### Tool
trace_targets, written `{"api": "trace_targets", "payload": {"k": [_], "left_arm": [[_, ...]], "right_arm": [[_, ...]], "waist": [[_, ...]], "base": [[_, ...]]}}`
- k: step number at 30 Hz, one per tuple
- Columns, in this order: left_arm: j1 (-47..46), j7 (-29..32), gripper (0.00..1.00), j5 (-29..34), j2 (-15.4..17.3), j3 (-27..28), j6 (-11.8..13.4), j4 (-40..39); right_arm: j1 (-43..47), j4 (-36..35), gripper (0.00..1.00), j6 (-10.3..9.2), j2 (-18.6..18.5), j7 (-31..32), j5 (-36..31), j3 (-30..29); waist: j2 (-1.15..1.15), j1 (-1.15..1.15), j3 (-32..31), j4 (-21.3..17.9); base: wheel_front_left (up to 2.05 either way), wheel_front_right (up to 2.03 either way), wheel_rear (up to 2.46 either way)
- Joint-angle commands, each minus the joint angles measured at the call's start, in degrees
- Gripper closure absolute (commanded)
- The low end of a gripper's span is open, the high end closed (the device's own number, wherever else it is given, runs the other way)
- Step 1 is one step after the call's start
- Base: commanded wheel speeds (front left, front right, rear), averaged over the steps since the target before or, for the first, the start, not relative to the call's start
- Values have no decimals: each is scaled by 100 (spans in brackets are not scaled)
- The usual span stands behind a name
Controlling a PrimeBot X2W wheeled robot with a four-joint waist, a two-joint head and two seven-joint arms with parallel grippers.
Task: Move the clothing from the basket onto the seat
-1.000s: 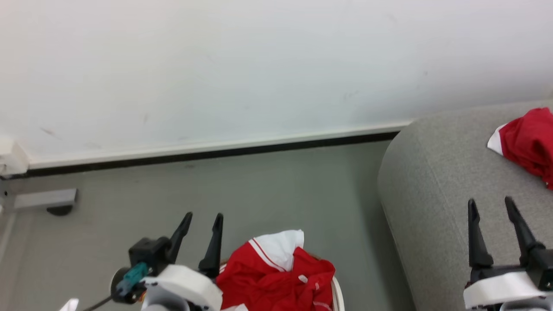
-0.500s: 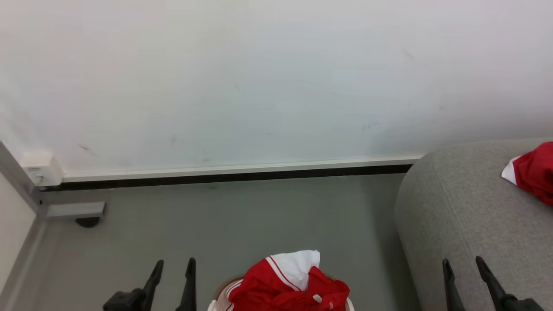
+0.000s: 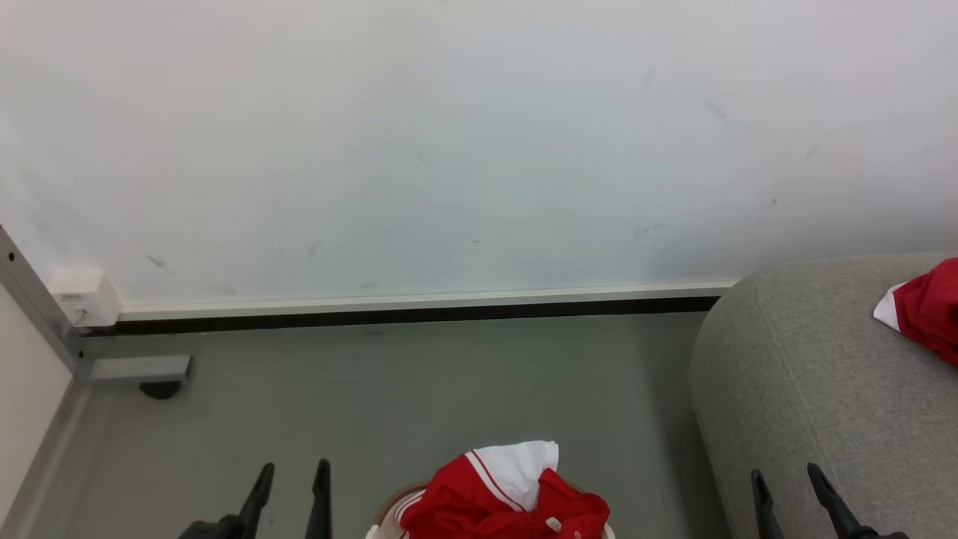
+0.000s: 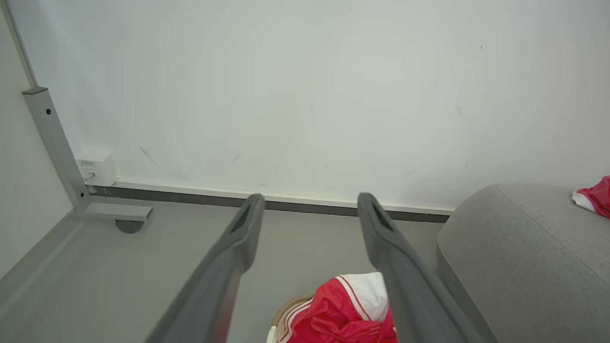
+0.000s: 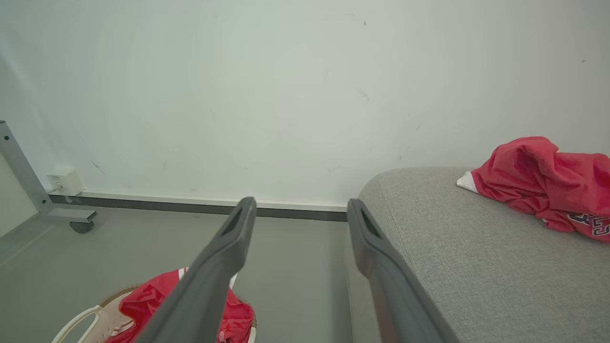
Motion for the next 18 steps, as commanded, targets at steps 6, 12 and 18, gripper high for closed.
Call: {"api": "trace_targets", "payload": {"k": [6, 12, 18], "left_arm": [[-14, -3, 0, 133, -38, 104, -123, 79], [-25, -3, 0, 190, -53, 147, -179, 117], [-60, -3, 0, 212, -63, 186, -215, 130]], "right_arm": [[-70, 34, 0, -14, -19, -8, -22, -23], [-86, 42, 0, -15, -19, -8, 21, -38], [-111, 41, 0, -15, -19, -8, 41, -17]], "waist": [[0, 0, 2, -17], [0, 0, 10, -17], [0, 0, 56, -45]], "base": [[0, 0, 0], [0, 0, 0], [0, 0, 0]]}}
